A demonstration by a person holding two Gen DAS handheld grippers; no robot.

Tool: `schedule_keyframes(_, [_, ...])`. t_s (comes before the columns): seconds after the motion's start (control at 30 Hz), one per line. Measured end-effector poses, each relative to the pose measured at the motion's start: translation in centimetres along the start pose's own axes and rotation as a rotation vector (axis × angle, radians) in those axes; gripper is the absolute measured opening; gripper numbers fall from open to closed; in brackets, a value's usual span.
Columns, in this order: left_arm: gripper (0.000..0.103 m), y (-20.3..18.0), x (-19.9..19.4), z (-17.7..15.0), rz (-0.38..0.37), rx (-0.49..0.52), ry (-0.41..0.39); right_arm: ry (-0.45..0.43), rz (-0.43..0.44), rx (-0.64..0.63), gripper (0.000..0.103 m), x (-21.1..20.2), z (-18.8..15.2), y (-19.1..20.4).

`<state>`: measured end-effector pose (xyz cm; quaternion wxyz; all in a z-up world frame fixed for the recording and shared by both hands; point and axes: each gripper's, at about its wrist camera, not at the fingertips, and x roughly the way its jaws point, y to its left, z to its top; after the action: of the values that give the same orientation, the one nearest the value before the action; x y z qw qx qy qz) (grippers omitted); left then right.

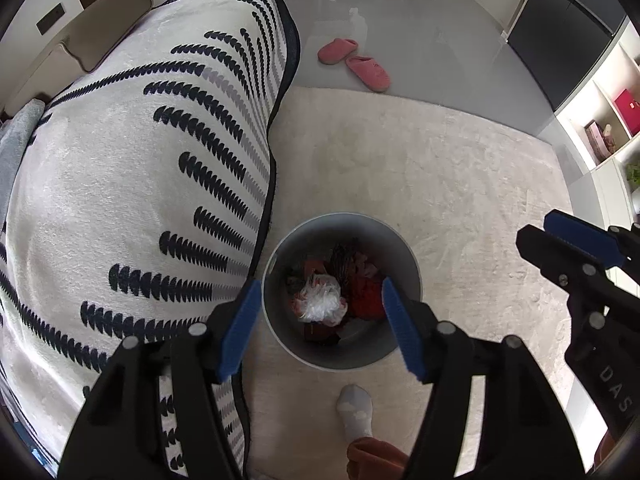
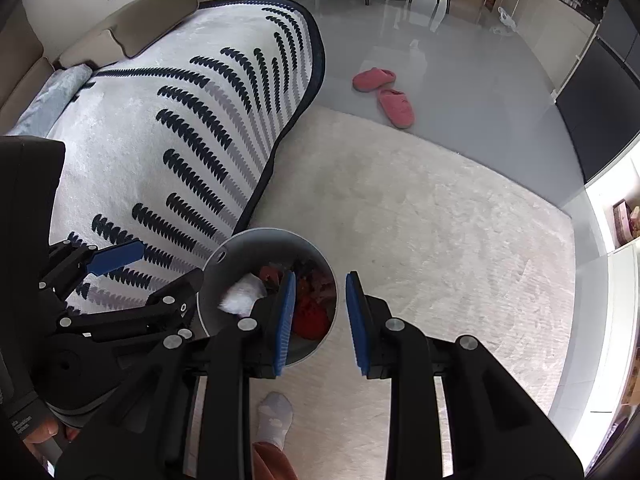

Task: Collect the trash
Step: 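Move both open tools back over the remaining trash on the sofa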

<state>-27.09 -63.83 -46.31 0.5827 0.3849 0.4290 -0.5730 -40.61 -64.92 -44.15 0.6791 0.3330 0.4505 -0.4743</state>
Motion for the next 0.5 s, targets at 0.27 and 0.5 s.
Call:
schedule_keyframes(0.27, [0.064, 4.0, -2.7, -1.9, 0.030, -0.084, -0.020, -0.019, 0.023, -0.072, 0.025, -1.1, 0.5, 3.2])
schedule_keyframes(0.5, [0.069, 12.2, -6.7, -6.1, 0.114, -0.260, -0.046, -0.040, 0.111, -0.196, 0.025, -2.9, 0.9, 11.2])
